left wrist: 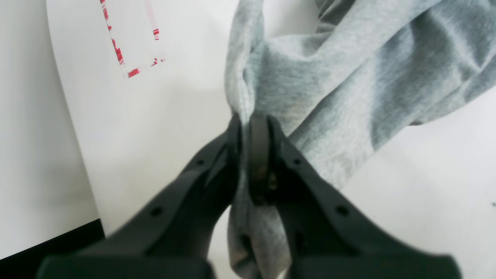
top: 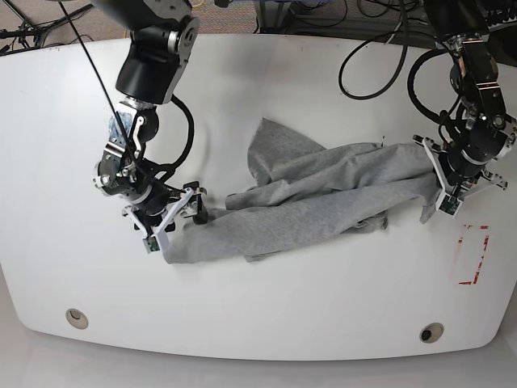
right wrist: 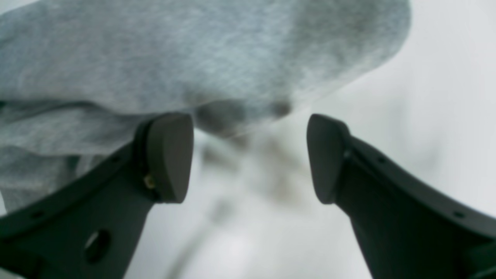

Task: Fold the T-shirt properly
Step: 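Lower the held T-shirt onto the table, stretching it between grippers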

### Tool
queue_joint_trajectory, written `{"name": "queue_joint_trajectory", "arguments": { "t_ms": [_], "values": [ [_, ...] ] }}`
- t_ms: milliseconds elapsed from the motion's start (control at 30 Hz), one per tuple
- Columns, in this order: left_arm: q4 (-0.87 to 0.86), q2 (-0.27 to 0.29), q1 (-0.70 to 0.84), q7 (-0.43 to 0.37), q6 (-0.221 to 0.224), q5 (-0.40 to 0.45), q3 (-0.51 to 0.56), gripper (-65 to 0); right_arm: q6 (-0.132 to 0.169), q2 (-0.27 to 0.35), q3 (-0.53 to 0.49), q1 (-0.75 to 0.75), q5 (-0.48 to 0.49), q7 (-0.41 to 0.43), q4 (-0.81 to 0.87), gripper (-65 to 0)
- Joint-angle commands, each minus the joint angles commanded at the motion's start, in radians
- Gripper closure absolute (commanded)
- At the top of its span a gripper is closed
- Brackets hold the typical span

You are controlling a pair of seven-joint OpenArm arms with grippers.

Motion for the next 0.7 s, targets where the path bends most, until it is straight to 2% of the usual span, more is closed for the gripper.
{"name": "queue_joint_trajectory", "arguments": {
  "t_ms": [367, 467, 700],
  "values": [
    [0.000, 0.002, 0.003, 0.000, 0.000, 0.000, 0.000, -1.0, 0.000, -0.009, 0.002, 0.020, 0.002, 0.003, -0.054, -43.9],
    [0.000, 0.000, 0.003, 0.000, 0.000, 0.000, 0.000, -1.0, 0.000, -0.032, 0.002, 0.020, -0.005, 0.035, -0.077, -43.9],
    [0.000, -0.003, 0.009, 0.000, -0.003, 0.000, 0.000, -1.0, 0.000, -0.035, 0.002, 0.044, -0.006, 0.130, -0.198, -43.8]
  ]
}}
